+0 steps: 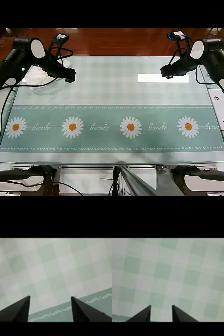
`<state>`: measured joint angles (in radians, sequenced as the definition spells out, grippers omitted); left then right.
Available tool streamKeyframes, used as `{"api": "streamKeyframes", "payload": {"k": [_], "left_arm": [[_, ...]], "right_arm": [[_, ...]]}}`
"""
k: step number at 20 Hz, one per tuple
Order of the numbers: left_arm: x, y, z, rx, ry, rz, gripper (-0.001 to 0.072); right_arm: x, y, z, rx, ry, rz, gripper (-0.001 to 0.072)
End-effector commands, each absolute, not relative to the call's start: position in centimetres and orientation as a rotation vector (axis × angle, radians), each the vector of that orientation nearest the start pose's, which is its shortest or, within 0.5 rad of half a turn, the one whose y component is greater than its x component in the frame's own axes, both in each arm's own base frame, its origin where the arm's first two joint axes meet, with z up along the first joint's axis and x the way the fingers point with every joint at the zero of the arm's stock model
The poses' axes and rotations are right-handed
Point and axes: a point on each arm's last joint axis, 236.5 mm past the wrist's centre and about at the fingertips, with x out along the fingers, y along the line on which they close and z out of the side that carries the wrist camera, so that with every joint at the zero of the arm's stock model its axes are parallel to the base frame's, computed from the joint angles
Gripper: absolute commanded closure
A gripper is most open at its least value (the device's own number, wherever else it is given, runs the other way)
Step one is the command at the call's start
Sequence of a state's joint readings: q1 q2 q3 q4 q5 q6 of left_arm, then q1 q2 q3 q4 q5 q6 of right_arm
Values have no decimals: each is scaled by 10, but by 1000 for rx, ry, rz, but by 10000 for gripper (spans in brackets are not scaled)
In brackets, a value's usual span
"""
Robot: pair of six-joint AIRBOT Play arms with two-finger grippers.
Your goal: Fold the shirts.
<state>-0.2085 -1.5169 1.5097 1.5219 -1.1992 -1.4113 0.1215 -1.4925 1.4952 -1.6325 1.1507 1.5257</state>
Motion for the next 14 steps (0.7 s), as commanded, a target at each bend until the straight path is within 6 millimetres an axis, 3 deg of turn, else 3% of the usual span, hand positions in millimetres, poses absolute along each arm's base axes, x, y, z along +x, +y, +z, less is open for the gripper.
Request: {"api": "streamKeyframes", "payload": {"k": [1, 9, 11, 13, 14], "left_arm": [[451, -106, 32, 223, 1189, -308, 110], [469, -112, 30, 226, 1122, -314, 108], [492, -100, 39, 361, 1021, -318, 98], [539, -68, 74, 449, 813, -178, 92], [559, -52, 94, 448, 715, -121, 51]], "right_arm": [[467, 44, 43, -165, 1141, 99, 359], [487, 47, 53, -162, 1048, 102, 360], [489, 47, 54, -165, 1036, 100, 360], [489, 41, 54, -187, 1039, 88, 360], [488, 39, 54, -199, 1043, 81, 360]]}}
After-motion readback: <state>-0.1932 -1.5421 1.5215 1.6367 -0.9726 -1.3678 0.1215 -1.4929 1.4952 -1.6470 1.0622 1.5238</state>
